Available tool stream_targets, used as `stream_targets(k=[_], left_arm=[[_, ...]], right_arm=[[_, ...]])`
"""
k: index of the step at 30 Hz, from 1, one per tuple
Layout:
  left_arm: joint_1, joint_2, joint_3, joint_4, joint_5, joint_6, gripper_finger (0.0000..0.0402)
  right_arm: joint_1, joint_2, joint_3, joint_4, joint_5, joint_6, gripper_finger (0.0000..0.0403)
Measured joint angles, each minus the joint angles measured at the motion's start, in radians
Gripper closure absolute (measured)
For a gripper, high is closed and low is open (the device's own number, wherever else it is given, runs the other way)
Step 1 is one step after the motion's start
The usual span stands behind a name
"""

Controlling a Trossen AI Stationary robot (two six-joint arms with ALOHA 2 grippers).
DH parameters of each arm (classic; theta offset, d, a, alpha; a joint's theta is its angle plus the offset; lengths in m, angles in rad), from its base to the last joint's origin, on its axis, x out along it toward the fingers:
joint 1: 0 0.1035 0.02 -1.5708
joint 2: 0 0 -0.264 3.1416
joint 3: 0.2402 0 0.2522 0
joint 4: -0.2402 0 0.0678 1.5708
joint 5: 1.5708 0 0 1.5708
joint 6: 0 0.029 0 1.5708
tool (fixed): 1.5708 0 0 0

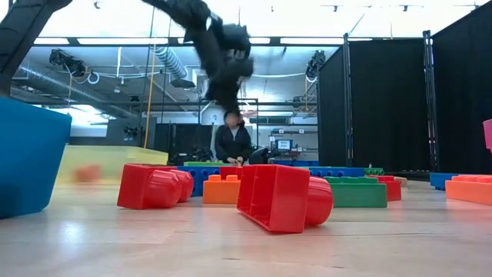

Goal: Sort blocks by size
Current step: Put the wooden block into the red bin

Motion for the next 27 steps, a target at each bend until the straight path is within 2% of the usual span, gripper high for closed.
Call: stream_targets(k=[6, 8, 17, 27], left_arm=[[-0.111, -0.014, 0.192, 0.106, 0.007, -0.044, 0.0318], [-0.166, -0.015, 0.217, 0.215, 0.007, -0.048, 0.0318], [-0.396, 0.038, 0.217, 0.592, -0.068, -0.067, 0.0318], [-0.602, 0.268, 0.217, 1.024, -0.084, -0.067, 0.0318]], right_arm=[[0.000, -0.128, 0.000, 0.003, 0.113, 0.110, 0.0189], [0.000, -0.157, 0.000, 0.004, 0.141, 0.146, 0.0189], [0.000, -0.207, 0.000, 0.002, 0.140, 0.208, 0.0189], [-0.001, -0.199, -0.023, -0.006, 0.105, 0.215, 0.0189]])
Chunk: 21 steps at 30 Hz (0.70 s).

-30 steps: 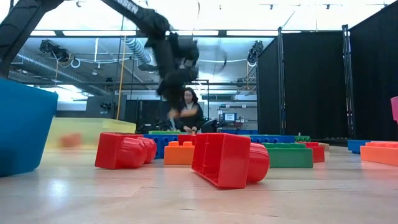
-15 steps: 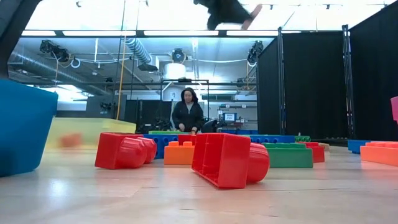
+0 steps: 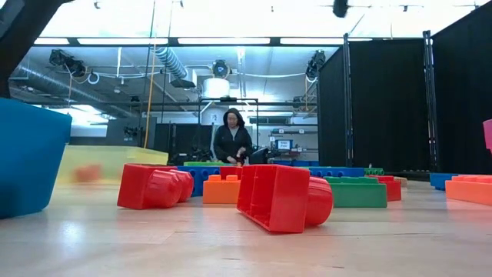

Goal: Sort blocks by size
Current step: Put the wooden block into the red bin

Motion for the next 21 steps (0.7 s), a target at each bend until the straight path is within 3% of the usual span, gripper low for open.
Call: stream_targets(k=[5, 12, 21], left_arm=[[-0.072, 0.118, 0.000, 0.174, 0.079, -0.012, 0.0318], [-0.104, 0.232, 0.000, 0.321, 0.159, -0.195, 0.0318], [-0.117, 0.337, -0.001, 0.353, 0.193, -0.301, 0.0316]], right_arm=[[0.000, -0.002, -0.046, -0.002, -0.035, 0.001, 0.0192], [0.000, -0.013, -0.143, -0.002, -0.071, 0.009, 0.0201], [0.000, -0.062, -0.280, 0.031, -0.087, 0.008, 0.0205]])
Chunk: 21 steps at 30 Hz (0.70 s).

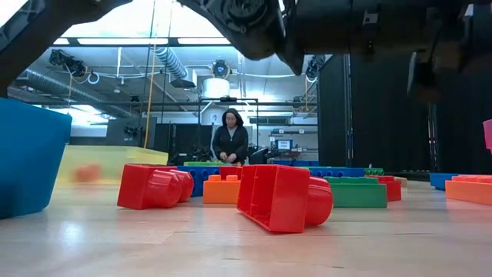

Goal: Sort blocks by size
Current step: Put the wooden block into the red bin

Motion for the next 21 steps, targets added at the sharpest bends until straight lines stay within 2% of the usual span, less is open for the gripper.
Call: stream_targets(k=[2, 9, 12, 16, 21], left_arm=[[0.002, 0.012, 0.001, 0.017, 0.021, -0.022, 0.0294], [0.002, 0.017, 0.001, 0.022, 0.061, -0.019, 0.0165], [0.004, 0.017, 0.001, 0.015, 0.109, -0.039, 0.0128], [0.030, -0.019, 0.000, -0.007, 0.179, -0.077, 0.0110], [0.125, -0.186, 0.001, -0.132, 0.235, 0.003, 0.0123]], right_arm=[[0.000, -0.014, -0.023, 0.023, 0.000, 0.000, 0.0205], [0.000, -0.053, -0.084, 0.069, -0.014, 0.001, 0.0207], [0.000, -0.063, -0.107, 0.070, -0.019, 0.013, 0.0205], [0.000, -0.065, -0.122, 0.070, -0.020, 0.034, 0.0204], [0.000, -0.064, -0.145, 0.066, -0.018, 0.035, 0.0206]])
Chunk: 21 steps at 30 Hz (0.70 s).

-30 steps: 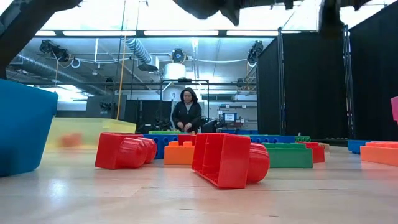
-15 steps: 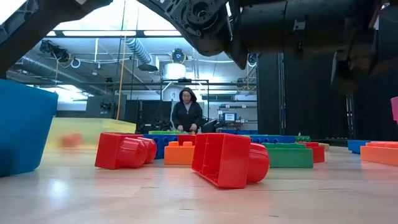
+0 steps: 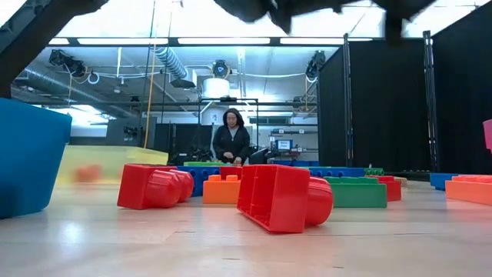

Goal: Sort blocks by size
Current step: Put the wooden block into the red bin, then put the blue game piece into the blue bin

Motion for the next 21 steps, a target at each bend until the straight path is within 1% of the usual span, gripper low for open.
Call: stream_targets(k=[5, 7, 10, 12, 15, 17, 21], left_arm=[[0.120, -0.225, 0.000, -0.297, 0.076, 0.110, 0.0133], [0.162, -0.327, 0.000, -0.441, 0.106, 0.153, 0.0134], [0.209, -0.472, 0.002, -0.682, 0.114, 0.218, 0.0134], [0.231, -0.556, 0.002, -0.833, 0.087, 0.247, 0.0134], [0.250, -0.667, 0.000, -1.007, -0.003, 0.266, 0.0134], [0.250, -0.732, 0.000, -1.074, -0.072, 0.267, 0.0134], [0.242, -0.818, 0.000, -1.144, -0.155, 0.267, 0.0134]], right_arm=[[0.000, 0.000, -0.082, -0.082, 0.026, 0.036, 0.0206], [0.000, 0.001, -0.149, -0.095, 0.027, 0.036, 0.0207], [0.000, 0.005, -0.273, -0.084, 0.037, 0.066, 0.0209], [-0.001, 0.025, -0.360, -0.093, 0.071, 0.141, 0.0209], [-0.014, 0.061, -0.506, -0.095, 0.107, 0.348, 0.0209], [-0.020, 0.085, -0.602, -0.091, 0.100, 0.504, 0.0210], [-0.010, 0.126, -0.785, -0.040, 0.041, 0.698, 0.0206]])
